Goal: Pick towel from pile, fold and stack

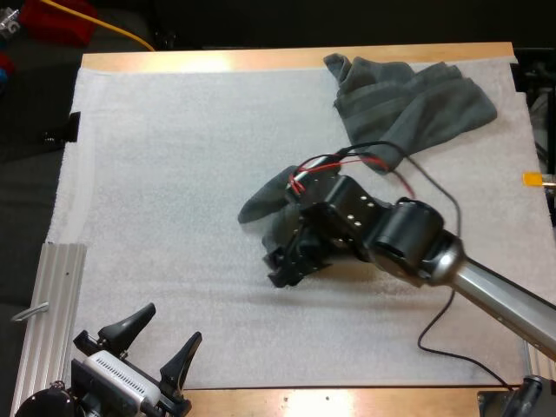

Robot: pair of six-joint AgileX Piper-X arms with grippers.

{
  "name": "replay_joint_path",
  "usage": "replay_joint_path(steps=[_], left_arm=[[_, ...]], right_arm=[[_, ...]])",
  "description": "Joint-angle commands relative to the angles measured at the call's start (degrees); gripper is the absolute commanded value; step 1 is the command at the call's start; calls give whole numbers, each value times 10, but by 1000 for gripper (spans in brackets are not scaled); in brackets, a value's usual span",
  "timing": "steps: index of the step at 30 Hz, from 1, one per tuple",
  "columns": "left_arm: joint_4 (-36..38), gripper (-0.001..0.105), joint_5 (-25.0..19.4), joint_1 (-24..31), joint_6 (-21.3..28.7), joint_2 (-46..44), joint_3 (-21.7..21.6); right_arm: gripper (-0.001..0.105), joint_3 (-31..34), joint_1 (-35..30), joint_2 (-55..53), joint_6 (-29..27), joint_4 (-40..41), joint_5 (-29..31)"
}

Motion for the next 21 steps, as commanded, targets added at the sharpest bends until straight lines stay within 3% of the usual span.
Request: replay_joint_path(steps=[1,6,15,21], left_arm=[[-6,68,4,-2,-5,-72,-3],[-6,68,4,-2,-5,-72,-3],[-6,68,4,-2,-6,-72,-3],[11,68,61,-2,-10,-72,-3]], right_arm=[[76,-3,0,-12,0,14,14],[76,-3,0,-40,2,62,50],[76,-1,0,-83,64,149,129],[76,-1,0,-112,85,190,169]])
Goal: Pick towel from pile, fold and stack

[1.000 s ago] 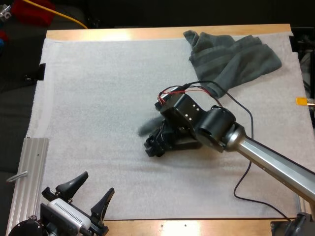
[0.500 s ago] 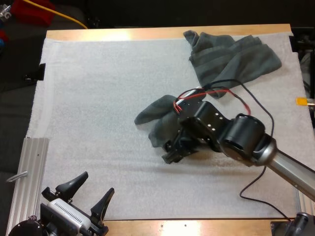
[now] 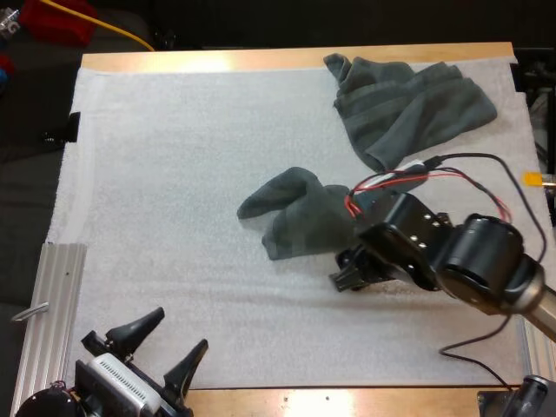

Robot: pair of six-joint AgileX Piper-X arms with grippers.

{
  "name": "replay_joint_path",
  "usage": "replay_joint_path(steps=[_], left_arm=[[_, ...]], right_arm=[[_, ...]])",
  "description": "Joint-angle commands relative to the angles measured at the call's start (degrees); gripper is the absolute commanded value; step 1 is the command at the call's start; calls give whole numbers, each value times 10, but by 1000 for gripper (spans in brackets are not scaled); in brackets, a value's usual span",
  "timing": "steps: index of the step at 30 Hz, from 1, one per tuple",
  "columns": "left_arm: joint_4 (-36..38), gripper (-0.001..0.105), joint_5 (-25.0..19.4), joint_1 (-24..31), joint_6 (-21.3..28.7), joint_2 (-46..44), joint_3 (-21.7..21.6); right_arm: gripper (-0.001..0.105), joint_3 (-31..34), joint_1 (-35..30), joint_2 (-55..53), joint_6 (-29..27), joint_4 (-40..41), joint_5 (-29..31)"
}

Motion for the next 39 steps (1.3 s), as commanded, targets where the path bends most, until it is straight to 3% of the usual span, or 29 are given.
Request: replay_joint_path(steps=[1,5,10,18,22,30,35,39], left_arm=[[7,68,21,-2,-15,-72,-3],[29,68,49,-2,-31,-72,-3],[36,68,55,-2,-31,-72,-3],[52,68,55,-2,-31,-72,-3],[52,68,69,-2,-31,-69,-3],[52,68,83,-2,-40,-40,-3],[52,68,115,-2,-40,-23,-3],[52,68,117,-10,-40,-23,-3]], right_arm=[[76,-2,0,-10,3,19,14],[76,-2,0,-29,6,53,44],[76,-2,0,-49,6,75,73],[76,-2,-7,-70,24,76,76],[76,20,-40,-78,26,67,76],[76,131,-128,-92,25,-17,-20],[76,188,-198,-92,29,-87,-102],[76,226,-257,-92,38,-135,-174]])
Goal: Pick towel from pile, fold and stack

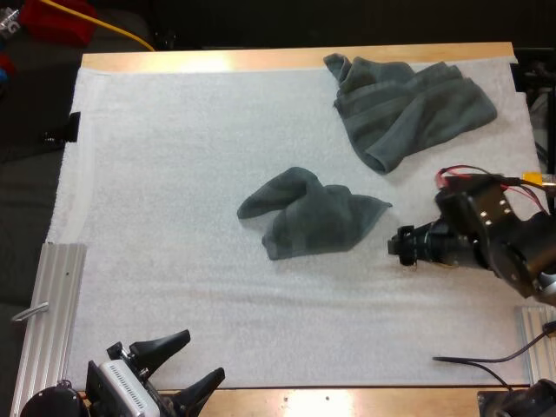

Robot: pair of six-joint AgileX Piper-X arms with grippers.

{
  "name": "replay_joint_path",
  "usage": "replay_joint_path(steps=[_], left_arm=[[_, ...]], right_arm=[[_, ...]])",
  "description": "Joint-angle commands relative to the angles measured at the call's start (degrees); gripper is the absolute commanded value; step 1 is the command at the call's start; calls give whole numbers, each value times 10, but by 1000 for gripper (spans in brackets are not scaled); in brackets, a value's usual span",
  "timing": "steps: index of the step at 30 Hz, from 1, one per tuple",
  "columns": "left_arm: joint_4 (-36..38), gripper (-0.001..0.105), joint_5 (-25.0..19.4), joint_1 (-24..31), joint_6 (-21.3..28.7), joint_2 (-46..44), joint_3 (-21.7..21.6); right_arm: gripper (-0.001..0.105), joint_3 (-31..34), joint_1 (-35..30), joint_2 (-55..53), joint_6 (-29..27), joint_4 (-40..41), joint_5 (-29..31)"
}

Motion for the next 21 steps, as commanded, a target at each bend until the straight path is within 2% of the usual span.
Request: replay_joint_path(steps=[1,6,8,13,21], left_arm=[[-1,68,10,-4,-5,-23,-3],[-1,68,10,-7,-5,-23,-3],[-1,68,10,-7,-5,-23,-3],[-1,68,10,-7,-5,-23,-3],[-1,68,10,-7,-5,-23,-3]], right_arm=[[76,8,-16,-6,3,-16,-30],[76,48,-88,-6,27,-77,-104],[76,70,-116,-6,51,-115,-149],[76,119,-152,0,118,-208,-204],[76,145,-155,65,179,-302,-221]])
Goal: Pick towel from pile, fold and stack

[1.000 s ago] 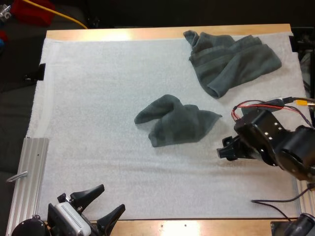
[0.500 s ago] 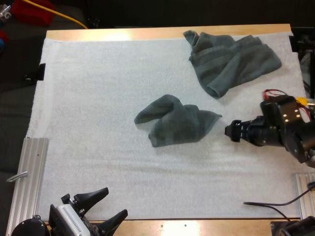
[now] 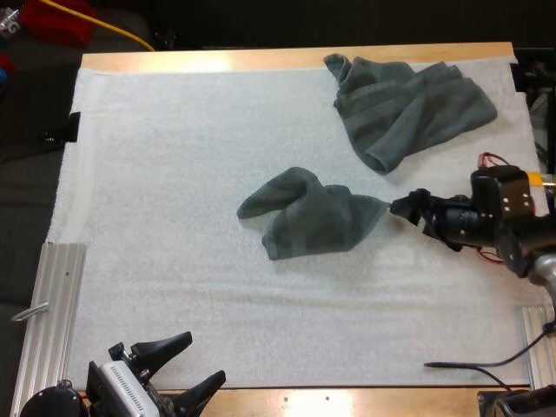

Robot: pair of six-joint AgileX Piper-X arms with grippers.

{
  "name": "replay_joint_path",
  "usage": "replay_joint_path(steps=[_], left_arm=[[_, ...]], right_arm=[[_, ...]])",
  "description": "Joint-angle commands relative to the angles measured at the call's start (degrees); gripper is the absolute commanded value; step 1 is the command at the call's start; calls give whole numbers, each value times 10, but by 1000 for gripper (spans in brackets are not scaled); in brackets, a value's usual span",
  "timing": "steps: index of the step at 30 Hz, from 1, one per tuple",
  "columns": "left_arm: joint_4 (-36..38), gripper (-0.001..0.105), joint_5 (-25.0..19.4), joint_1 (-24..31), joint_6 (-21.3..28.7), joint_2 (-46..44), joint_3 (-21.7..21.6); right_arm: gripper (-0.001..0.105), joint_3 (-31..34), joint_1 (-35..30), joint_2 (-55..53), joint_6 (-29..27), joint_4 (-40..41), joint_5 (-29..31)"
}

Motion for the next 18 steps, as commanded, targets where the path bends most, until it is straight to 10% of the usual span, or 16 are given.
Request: replay_joint_path(steps=[1,18], left_arm=[[-1,68,6,-3,-5,-23,-3],[-1,68,6,-3,-5,-23,-3]], right_arm=[[76,1,-2,10,10,-14,-7],[76,1,0,173,101,-175,-29]])
